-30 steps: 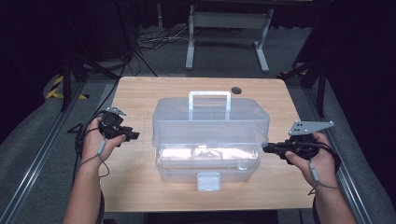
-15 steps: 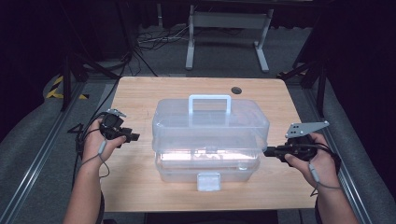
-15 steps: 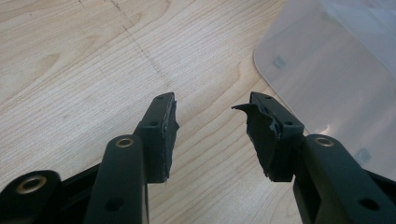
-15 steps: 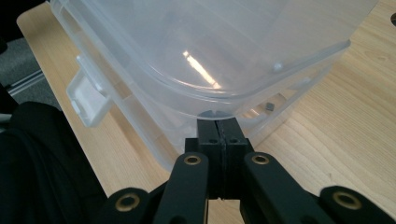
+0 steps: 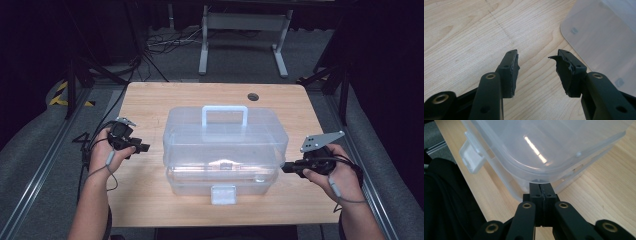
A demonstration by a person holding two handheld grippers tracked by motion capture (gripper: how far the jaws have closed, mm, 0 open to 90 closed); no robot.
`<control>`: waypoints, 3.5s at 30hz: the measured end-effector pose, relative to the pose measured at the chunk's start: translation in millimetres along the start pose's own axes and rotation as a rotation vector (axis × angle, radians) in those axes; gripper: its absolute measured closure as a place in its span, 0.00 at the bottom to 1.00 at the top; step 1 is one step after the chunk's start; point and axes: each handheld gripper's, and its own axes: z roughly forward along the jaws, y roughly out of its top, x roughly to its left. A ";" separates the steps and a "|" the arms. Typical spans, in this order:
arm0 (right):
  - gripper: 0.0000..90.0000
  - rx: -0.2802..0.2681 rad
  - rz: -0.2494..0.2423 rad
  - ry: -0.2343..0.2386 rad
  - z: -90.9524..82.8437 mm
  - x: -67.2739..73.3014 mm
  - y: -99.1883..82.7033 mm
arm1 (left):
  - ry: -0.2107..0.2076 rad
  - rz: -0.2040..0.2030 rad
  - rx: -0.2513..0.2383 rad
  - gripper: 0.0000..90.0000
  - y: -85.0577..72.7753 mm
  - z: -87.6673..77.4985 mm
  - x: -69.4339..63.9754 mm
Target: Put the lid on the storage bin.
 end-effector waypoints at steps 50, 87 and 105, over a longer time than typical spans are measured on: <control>0.97 0.225 -0.017 0.076 20.5 0.6 -3.7 | -0.013 -0.016 0.004 0.58 -5.4 -0.3 2.1; 0.59 -0.099 0.070 0.013 -22.6 -47.6 0.9 | -0.006 -0.018 -0.067 0.55 -23.6 -27.0 -15.6; 0.43 -0.183 0.200 -0.130 -12.6 -109.0 -31.4 | 0.021 -0.034 -0.059 0.54 -25.6 -23.3 -11.9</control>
